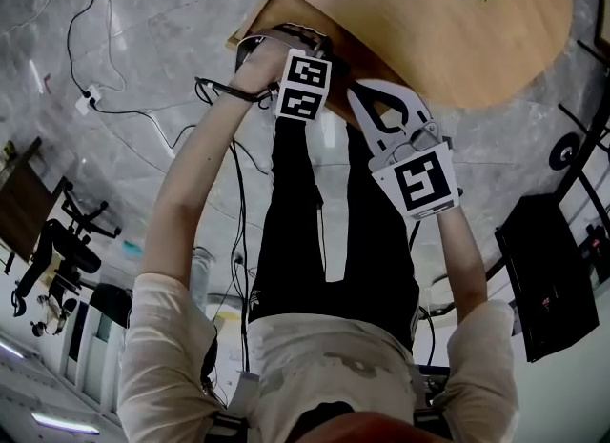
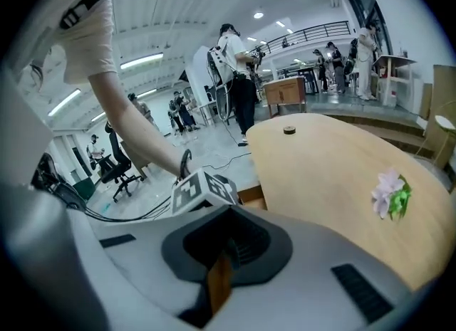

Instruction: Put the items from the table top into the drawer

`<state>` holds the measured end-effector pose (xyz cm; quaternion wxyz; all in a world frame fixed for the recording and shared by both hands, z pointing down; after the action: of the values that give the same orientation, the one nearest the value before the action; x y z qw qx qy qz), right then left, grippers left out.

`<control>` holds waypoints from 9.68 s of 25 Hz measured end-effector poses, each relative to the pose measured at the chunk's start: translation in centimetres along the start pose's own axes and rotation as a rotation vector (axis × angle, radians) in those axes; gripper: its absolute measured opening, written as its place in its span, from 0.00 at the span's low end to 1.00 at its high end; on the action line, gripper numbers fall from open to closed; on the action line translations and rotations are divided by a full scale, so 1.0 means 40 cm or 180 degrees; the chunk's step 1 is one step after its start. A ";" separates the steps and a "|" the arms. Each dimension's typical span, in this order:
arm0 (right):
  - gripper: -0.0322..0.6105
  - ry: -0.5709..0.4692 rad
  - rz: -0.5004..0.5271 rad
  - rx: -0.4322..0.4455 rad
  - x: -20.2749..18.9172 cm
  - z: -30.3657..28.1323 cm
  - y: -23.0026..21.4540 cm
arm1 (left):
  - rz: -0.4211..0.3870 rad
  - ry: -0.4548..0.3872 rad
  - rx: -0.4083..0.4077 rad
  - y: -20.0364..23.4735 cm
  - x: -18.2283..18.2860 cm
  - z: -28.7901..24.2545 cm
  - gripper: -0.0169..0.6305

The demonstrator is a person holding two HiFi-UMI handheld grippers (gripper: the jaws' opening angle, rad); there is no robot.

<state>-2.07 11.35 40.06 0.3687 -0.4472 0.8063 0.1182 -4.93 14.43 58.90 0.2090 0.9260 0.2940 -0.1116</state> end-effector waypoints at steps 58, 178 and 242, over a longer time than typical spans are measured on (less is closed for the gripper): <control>0.06 -0.0837 -0.0540 -0.1005 0.376 -0.063 -0.260 | 0.3582 -0.3640 0.3470 0.203 -0.127 0.833 0.04; 0.06 -0.0352 -0.0656 -0.0461 0.146 -0.045 -0.157 | 0.5189 -0.2338 0.2617 0.162 -0.201 0.226 0.46; 0.06 -0.0712 -0.1946 -0.1979 -0.218 0.360 -0.544 | 0.2672 -0.1479 0.2019 0.750 0.469 0.363 0.40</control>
<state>25.40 11.93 39.12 0.3197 -0.7390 0.5184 0.2881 26.65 -4.99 49.45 0.0065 0.9319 -0.2003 -0.3023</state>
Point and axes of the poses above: the fingertips, and each gripper's own axes: z backward along the fingers, y to its left, x out of its top, the point moved 1 cm from there along z, backward along the fingers, and after that the axes turned 10 degrees about -x, right-handed, at the moved point
